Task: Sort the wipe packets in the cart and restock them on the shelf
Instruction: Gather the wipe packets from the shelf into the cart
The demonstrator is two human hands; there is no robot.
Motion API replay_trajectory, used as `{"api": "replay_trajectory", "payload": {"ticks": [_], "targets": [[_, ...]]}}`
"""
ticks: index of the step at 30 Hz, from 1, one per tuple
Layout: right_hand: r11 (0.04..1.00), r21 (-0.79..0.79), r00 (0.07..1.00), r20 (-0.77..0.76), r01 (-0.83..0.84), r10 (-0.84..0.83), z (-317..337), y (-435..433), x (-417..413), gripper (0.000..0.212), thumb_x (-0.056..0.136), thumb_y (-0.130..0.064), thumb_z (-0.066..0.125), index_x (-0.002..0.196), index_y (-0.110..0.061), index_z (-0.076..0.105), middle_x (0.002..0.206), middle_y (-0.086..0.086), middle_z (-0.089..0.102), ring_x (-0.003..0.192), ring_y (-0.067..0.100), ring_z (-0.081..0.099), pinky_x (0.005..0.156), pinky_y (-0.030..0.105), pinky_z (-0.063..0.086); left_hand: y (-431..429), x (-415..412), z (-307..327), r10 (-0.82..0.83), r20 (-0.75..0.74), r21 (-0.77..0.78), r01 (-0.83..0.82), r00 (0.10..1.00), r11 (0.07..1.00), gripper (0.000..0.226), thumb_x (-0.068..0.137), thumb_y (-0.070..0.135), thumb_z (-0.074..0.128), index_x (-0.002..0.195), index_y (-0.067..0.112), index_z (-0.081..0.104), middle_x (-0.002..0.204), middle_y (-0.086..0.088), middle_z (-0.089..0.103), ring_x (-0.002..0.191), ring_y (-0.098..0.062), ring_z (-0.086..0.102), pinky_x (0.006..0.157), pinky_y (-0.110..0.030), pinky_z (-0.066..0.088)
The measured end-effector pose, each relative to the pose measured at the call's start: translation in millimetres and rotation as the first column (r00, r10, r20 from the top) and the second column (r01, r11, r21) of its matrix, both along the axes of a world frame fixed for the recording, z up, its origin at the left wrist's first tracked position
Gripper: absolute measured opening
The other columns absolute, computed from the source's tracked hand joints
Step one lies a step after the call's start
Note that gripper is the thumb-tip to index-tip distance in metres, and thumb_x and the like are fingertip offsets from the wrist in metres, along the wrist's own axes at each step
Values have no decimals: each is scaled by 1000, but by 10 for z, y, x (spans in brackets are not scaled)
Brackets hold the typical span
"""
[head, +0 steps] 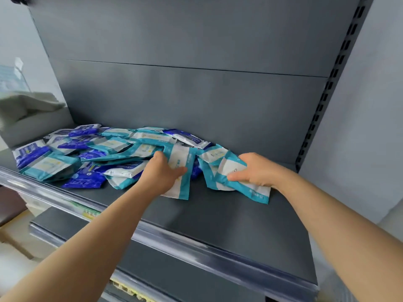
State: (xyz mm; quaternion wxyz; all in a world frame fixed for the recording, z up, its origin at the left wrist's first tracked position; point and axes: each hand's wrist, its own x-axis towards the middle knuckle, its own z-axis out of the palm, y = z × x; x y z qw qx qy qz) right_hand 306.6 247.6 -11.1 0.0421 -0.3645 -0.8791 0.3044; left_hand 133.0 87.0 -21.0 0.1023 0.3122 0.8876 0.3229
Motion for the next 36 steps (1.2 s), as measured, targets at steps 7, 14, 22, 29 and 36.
{"api": "replay_trajectory", "payload": {"ticks": [7, 14, 22, 29, 36], "targets": [[891, -354, 898, -228, 284, -377, -40, 192, -313, 30, 79, -25, 70, 100, -4, 62, 102, 13, 70, 94, 30, 68, 89, 51, 54, 361, -123, 34, -89, 27, -22, 90, 996, 996, 50, 94, 33, 55, 129, 1, 38, 129, -16, 49, 109, -31, 52, 77, -33, 38], [855, -408, 873, -222, 321, -434, -45, 151, -545, 29, 72, -16, 80, 92, -5, 60, 99, 14, 70, 87, 28, 70, 81, 54, 56, 368, -263, 11, -187, -42, -100, 182, 981, 978, 57, 92, 41, 55, 134, 7, 36, 129, -11, 51, 111, -29, 53, 81, -35, 43], [835, -371, 818, -261, 406, -513, -14, 211, -301, 22, 79, -12, 74, 97, -4, 62, 93, 11, 71, 82, 24, 71, 79, 43, 58, 524, -138, -103, -218, 98, -22, 221, 971, 975, 62, 88, 44, 59, 139, 16, 37, 132, -9, 46, 113, -27, 50, 86, -36, 48], [803, -493, 781, -332, 334, -528, -89, 115, -354, 15, 85, -12, 69, 95, -13, 59, 95, 8, 72, 84, 22, 71, 84, 47, 57, 679, -74, -68, -183, 353, 193, 120, 918, 974, 48, 72, 27, 80, 105, 10, 50, 100, -2, 66, 83, -19, 66, 60, -31, 53], [784, -536, 746, -372, 313, -552, -78, -97, -111, 16, 86, -11, 69, 98, -15, 60, 94, 6, 72, 84, 20, 72, 83, 44, 57, 555, 62, -116, -312, 467, 302, 182, 828, 936, 42, 76, 24, 77, 111, 15, 57, 97, -1, 71, 82, -17, 70, 73, -36, 58]]}}
